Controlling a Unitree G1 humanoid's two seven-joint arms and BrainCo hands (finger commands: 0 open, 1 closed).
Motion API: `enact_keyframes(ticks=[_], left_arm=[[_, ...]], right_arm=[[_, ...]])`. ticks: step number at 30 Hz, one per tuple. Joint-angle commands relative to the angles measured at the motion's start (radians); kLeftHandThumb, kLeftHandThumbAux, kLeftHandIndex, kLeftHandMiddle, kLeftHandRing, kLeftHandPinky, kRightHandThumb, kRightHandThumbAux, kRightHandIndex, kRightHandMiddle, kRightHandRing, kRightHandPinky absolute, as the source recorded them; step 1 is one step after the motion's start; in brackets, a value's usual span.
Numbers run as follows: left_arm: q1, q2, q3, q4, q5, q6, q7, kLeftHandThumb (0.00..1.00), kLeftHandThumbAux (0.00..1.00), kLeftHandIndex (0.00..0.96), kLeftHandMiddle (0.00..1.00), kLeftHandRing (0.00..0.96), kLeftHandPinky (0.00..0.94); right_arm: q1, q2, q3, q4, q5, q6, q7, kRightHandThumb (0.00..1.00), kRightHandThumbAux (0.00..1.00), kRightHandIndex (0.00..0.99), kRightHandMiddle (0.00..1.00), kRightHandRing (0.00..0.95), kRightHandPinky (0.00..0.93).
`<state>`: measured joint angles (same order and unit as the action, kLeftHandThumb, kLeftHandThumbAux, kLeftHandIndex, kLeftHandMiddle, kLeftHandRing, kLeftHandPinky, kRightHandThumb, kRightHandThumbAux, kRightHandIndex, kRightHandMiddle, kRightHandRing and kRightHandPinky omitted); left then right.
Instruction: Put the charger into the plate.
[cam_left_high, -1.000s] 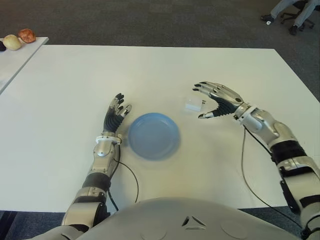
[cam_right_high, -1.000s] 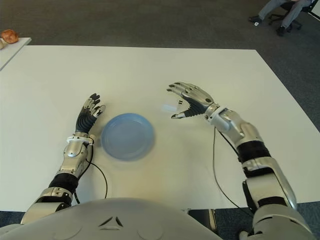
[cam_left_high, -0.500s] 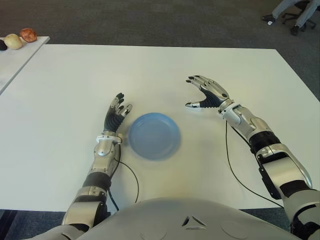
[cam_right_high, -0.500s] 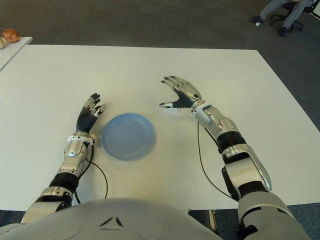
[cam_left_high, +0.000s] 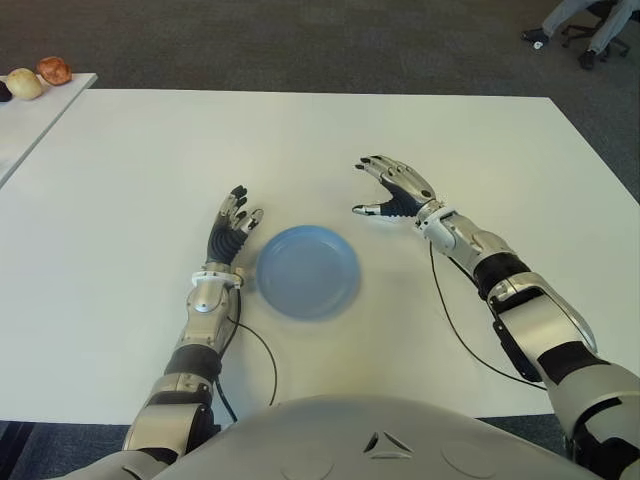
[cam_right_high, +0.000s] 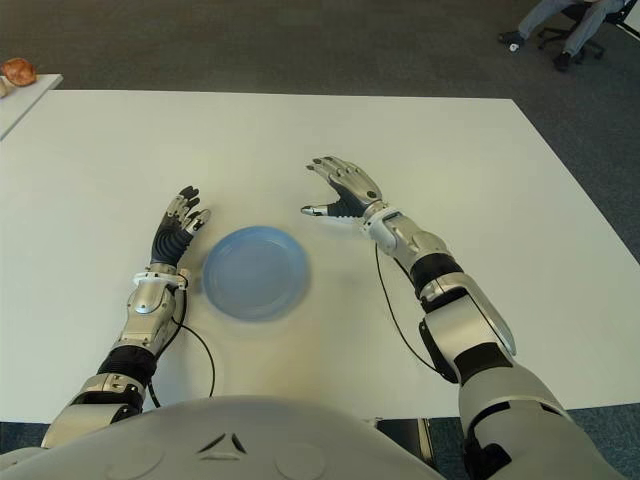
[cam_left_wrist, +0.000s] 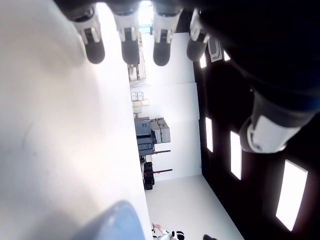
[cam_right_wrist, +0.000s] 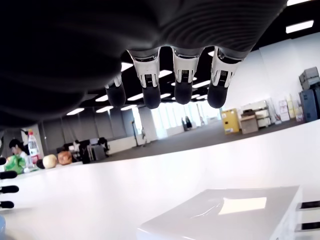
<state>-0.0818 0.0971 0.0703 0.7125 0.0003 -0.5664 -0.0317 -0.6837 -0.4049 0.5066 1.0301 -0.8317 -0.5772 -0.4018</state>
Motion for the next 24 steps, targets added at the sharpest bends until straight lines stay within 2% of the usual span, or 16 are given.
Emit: enact_keyframes(ticks=[1,8,14,24], left_arm=[[0.082,-0.017,-0.004,0.06,0.008,0.055,0.01,0.0,0.51,0.048,0.1,0.093,0.106],[0.088,-0.018,-0.004,0.049,0.007,0.06,0.011,0.0,0.512,0.043,0.101,0.094,0.103],[0.091,-0.02,-0.001,0.047,0.0,0.052,0.006,0.0,0.523,0.047,0.109,0.104,0.122],[0.087,-0.018,0.0,0.059,0.0,0.048,0.003,0.0,0.523,0.049,0.106,0.1,0.101]], right_arm=[[-0.027,0.024,0.025,0.046,-0.01,0.035,-0.01,0.302,0.218,0.0,0.0,0.0,0.0],[-0.044,0.06,0.054,0.104,-0.008,0.088,-0.002,0.308,0.188,0.0,0.0,0.0,0.0],[-0.053,0.07,0.062,0.144,0.004,0.1,0.012,0.323,0.167,0.0,0.0,0.0,0.0],[-0.063,0.043,0.066,0.172,0.02,0.073,0.07,0.331,0.144,0.0,0.0,0.0,0.0]])
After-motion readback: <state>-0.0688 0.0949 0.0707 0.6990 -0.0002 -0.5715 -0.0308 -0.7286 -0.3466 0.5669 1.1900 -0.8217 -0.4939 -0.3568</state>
